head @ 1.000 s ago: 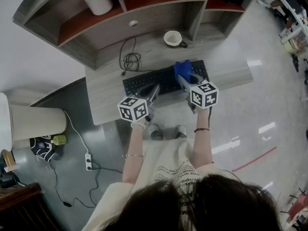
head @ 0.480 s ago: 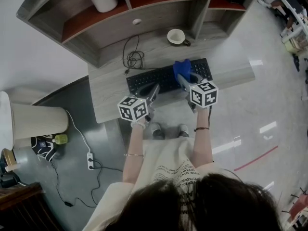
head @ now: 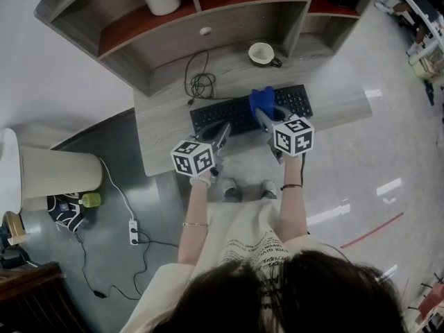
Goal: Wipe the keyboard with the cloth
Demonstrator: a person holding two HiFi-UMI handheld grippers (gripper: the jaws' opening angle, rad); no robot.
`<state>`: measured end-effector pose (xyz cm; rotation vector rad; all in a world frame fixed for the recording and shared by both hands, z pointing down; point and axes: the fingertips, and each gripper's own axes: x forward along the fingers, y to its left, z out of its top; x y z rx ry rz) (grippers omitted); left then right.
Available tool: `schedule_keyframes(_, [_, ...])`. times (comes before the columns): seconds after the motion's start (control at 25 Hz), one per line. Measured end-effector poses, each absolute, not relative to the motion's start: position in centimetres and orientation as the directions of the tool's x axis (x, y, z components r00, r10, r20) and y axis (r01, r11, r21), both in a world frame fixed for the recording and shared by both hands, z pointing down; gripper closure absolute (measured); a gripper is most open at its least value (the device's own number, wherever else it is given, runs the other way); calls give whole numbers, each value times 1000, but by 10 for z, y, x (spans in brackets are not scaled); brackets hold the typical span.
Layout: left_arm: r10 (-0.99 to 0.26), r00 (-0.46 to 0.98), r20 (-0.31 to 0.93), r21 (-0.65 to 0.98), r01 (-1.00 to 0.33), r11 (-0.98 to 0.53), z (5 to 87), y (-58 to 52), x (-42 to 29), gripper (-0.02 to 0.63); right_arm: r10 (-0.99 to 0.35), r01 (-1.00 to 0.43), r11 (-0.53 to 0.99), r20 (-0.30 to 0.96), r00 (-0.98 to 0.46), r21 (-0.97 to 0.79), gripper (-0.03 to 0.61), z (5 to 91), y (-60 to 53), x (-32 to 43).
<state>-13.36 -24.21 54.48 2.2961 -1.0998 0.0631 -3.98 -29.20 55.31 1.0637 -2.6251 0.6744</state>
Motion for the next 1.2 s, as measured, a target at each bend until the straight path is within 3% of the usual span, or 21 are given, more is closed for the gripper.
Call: schedule_keyframes(1.2, [-707, 647, 284, 490, -732, -474, 549, -225, -181, 617, -583, -685, 652, 362, -727, -326, 526, 553, -276, -92])
